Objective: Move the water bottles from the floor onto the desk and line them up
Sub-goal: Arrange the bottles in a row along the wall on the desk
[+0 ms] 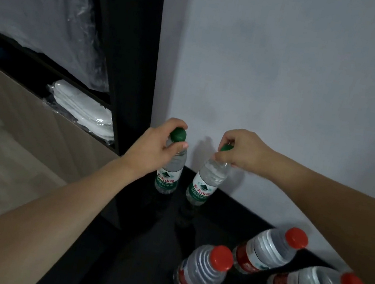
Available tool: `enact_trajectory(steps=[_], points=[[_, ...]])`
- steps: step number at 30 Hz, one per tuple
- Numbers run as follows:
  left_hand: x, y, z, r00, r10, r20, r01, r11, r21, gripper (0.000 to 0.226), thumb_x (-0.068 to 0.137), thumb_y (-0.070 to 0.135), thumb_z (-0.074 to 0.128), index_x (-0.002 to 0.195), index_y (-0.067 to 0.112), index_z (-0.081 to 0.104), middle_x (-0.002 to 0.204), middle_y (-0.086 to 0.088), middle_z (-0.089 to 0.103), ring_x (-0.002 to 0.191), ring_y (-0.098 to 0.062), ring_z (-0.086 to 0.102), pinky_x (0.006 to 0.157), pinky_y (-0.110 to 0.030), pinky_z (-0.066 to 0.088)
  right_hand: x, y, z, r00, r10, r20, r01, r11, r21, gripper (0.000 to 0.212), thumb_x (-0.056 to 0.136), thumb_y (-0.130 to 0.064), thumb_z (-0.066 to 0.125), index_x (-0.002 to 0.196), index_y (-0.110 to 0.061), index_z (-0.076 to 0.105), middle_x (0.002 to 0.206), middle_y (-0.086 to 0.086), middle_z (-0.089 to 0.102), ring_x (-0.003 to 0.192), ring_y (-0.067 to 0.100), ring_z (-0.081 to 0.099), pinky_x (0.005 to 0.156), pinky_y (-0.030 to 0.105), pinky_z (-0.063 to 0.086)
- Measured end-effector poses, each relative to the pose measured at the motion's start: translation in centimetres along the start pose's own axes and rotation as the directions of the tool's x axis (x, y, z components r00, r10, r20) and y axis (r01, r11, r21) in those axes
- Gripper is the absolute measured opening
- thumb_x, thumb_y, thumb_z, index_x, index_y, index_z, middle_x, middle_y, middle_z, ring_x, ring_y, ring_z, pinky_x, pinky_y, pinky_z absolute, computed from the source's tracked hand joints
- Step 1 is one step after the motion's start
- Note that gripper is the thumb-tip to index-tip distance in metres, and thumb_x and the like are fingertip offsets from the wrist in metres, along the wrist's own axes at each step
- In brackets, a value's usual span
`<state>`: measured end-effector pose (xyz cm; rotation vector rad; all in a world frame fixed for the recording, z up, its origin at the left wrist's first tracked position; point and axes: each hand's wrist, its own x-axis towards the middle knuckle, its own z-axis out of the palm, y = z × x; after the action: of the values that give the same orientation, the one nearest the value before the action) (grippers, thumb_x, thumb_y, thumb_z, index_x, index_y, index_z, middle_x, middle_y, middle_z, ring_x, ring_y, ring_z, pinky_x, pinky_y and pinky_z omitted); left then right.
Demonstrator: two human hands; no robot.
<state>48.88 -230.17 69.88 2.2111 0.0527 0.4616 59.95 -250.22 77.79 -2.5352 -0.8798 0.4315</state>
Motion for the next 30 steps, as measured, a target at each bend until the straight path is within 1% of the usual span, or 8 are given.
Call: enact_trajectory(steps=[5,13,15,18,21,25,28,30], points=[[4.1,-1.0,-1.6,1.000,0.010,-0.013,-0.009,1.000,0.015,0.034,0.093,0.034,0.065,0.119,0.027,0.045,0.103,-0.005,0.068,0.088,-0.026,0.068,0.083,-0.049,0.055,3.2,-1.3,0.4,0.999,0.022,0.027,-0.023,0.999,0.036,0.028,0.074,-0.027,0.083,0.091,-0.011,0.067,0.092,0.002,0.065,0.084,0.022,0.063,0.080,0.039,0.055],[6.9,-3.4,-1.5,0.998,0.060,0.022,-0.061,0.997,0.052,0.028,0.095,0.024,0.064,0.115,0.016,0.046,0.084,-0.008,0.064,0.070,-0.030,0.063,0.068,-0.049,0.053,6.3,-3.3,2.0,0.996,0.020,0.085,-0.020,1.000,-0.002,0.023,0.068,-0.026,0.080,0.086,-0.022,0.067,0.088,-0.001,0.069,0.086,0.022,0.067,0.083,0.044,0.057],[7.2,-4.0,-1.3,0.997,0.076,-0.008,-0.075,0.996,0.047,0.027,0.095,0.024,0.064,0.115,0.016,0.047,0.083,-0.006,0.064,0.068,-0.021,0.062,0.066,-0.041,0.053,6.9,-3.6,2.3,0.994,0.033,0.102,-0.036,0.999,0.029,0.021,0.066,-0.021,0.077,0.085,-0.019,0.068,0.085,0.004,0.070,0.081,0.024,0.068,0.079,0.043,0.057],[7.8,-4.4,-1.3,0.992,0.126,-0.030,-0.126,0.992,0.021,0.026,0.095,0.021,0.065,0.114,0.014,0.049,0.079,0.005,0.059,0.064,-0.001,0.056,0.059,-0.016,0.044,7.7,-3.9,2.6,0.993,0.047,0.108,-0.057,0.994,0.093,0.020,0.062,-0.015,0.073,0.082,-0.011,0.069,0.074,0.010,0.068,0.067,0.022,0.063,0.068,0.039,0.054],[8.1,-4.9,-1.4,0.992,0.129,-0.010,-0.129,0.992,-0.002,0.027,0.094,0.019,0.066,0.115,0.013,0.050,0.084,0.001,0.061,0.071,-0.005,0.059,0.062,-0.017,0.046,8.3,-3.9,2.8,0.996,0.052,0.068,-0.058,0.993,0.098,0.016,0.064,-0.014,0.073,0.079,-0.010,0.070,0.074,0.012,0.072,0.063,0.020,0.065,0.068,0.039,0.056],[7.4,-6.4,-1.4,0.998,0.042,-0.053,-0.046,0.996,-0.072,0.026,0.092,0.018,0.068,0.114,0.016,0.054,0.093,0.002,0.063,0.083,-0.004,0.061,0.074,-0.019,0.049,8.7,-4.0,3.3,0.998,0.046,0.034,-0.046,0.999,0.002,0.013,0.069,-0.019,0.072,0.082,-0.019,0.070,0.061,0.001,0.070,0.057,0.016,0.063,0.060,0.033,0.052],[7.3,-6.9,-1.7,0.996,-0.015,-0.087,0.006,0.995,-0.102,0.029,0.092,0.022,0.068,0.118,0.022,0.055,0.104,0.005,0.062,0.094,-0.008,0.061,0.081,-0.021,0.049,8.7,-4.0,3.3,1.000,0.025,-0.005,-0.025,0.998,-0.058,0.015,0.071,-0.023,0.073,0.086,-0.022,0.070,0.070,-0.001,0.068,0.065,0.020,0.063,0.058,0.030,0.049],[7.4,-6.8,-1.6,0.998,-0.012,-0.058,0.009,0.999,-0.054,0.032,0.093,0.019,0.067,0.123,0.022,0.055,0.112,0.002,0.059,0.102,-0.012,0.058,0.087,-0.024,0.047,8.6,-4.2,3.3,1.000,-0.001,-0.025,-0.001,0.994,-0.106,0.020,0.074,-0.024,0.072,0.093,-0.018,0.070,0.081,0.002,0.069,0.076,0.023,0.066,0.065,0.034,0.055]])
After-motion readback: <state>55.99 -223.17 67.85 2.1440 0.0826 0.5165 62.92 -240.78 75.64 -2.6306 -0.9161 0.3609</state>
